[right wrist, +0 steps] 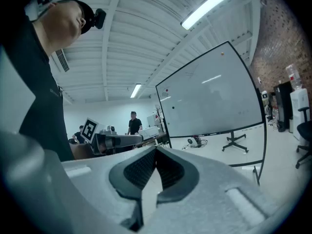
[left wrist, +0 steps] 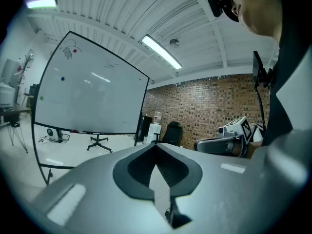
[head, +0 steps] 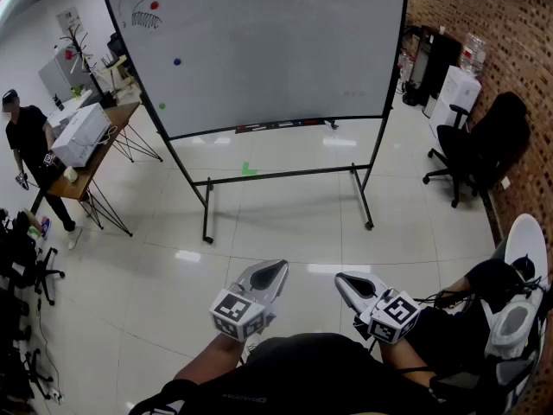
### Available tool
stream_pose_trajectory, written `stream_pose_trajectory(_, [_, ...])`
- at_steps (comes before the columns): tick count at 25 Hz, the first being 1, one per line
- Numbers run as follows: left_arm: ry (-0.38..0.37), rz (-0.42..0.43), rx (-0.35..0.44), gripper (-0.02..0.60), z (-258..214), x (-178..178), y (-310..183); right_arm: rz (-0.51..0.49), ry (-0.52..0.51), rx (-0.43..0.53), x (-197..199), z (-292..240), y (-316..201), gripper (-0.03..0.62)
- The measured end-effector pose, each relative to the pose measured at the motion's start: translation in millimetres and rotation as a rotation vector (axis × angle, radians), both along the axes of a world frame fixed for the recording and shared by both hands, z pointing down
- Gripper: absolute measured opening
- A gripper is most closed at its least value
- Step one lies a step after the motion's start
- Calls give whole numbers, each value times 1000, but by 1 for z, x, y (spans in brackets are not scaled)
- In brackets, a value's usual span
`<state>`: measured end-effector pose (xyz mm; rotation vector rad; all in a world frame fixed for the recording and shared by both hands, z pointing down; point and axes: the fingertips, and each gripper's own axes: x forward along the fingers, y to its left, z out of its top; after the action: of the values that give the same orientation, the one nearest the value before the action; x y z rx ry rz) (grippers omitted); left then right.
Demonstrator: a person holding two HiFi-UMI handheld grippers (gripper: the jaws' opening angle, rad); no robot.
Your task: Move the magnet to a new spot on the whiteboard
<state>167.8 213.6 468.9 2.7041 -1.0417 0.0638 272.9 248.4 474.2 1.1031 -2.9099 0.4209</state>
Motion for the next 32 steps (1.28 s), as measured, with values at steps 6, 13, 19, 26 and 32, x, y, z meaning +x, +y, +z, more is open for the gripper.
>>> stream_pose_trajectory(6, [-17, -11, -30, 12, -6, 34, -9, 45, -43, 36, 44, -7, -3, 6])
stream_pose_trajectory(13, [-82, -17, -32, 12, -13, 46, -19, 121, -96, 23, 69, -3, -37, 6])
stream_pose_trajectory(19, [-94, 11, -34, 12, 6, 59, -62, 142, -91, -2, 80, 13, -70, 6])
stream_pose_trajectory(26, [-60, 64, -9, 12, 2, 78, -176, 184, -11, 35, 91, 8, -164, 6])
stream_pose_trajectory(32, [-67, 111, 38, 12, -30, 48, -284, 270, 60, 70, 70, -40, -286, 6])
